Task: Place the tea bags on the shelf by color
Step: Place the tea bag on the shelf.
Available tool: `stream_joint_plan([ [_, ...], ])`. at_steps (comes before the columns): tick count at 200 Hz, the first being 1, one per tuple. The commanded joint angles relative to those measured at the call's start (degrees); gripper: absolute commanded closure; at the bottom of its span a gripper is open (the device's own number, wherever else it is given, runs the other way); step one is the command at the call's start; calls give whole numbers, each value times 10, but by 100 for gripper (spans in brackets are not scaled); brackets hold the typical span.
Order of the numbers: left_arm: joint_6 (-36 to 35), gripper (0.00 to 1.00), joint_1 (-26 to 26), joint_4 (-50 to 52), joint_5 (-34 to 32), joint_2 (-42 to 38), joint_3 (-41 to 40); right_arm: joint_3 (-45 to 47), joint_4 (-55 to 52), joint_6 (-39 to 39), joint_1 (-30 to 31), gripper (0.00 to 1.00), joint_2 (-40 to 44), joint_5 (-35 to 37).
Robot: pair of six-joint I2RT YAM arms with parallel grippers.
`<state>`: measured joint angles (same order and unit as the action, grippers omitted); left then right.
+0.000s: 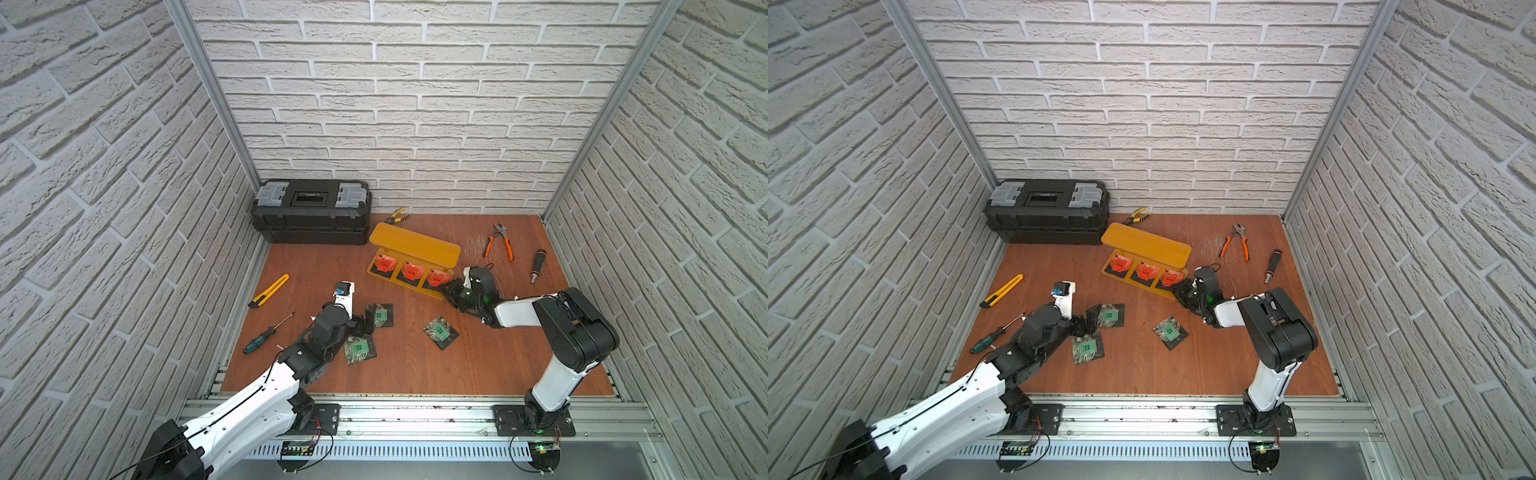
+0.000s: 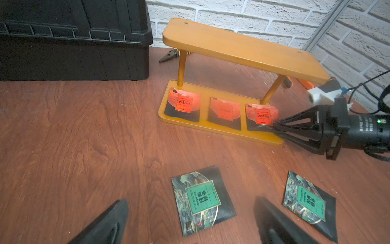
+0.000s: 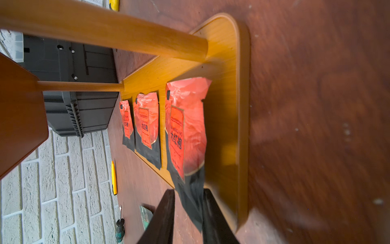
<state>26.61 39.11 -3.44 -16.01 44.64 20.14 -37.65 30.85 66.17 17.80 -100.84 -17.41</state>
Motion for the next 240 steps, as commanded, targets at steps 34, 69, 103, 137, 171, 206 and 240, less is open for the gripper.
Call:
stream_joint_plan([
  [34,-3,2,-3,-25,2,-2,-11,-4,-15,-14,4,67,32,8],
  [69,-3,2,-4,-25,4,-3,-11,-1,-37,-23,4,65,51,15],
  [103,-3,2,-4,-24,4,-4,-11,2,-57,-29,4,64,66,20],
  [137,-3,2,-3,-23,4,-6,-10,9,-80,-38,4,61,86,30],
  [171,-3,2,-4,-18,9,-11,-8,16,-121,-61,4,57,121,40],
  [206,6,2,-4,-4,30,-27,-5,18,-192,-113,4,54,169,40],
  [240,60,2,-4,0,72,-49,-18,17,-276,-193,4,52,210,22],
])
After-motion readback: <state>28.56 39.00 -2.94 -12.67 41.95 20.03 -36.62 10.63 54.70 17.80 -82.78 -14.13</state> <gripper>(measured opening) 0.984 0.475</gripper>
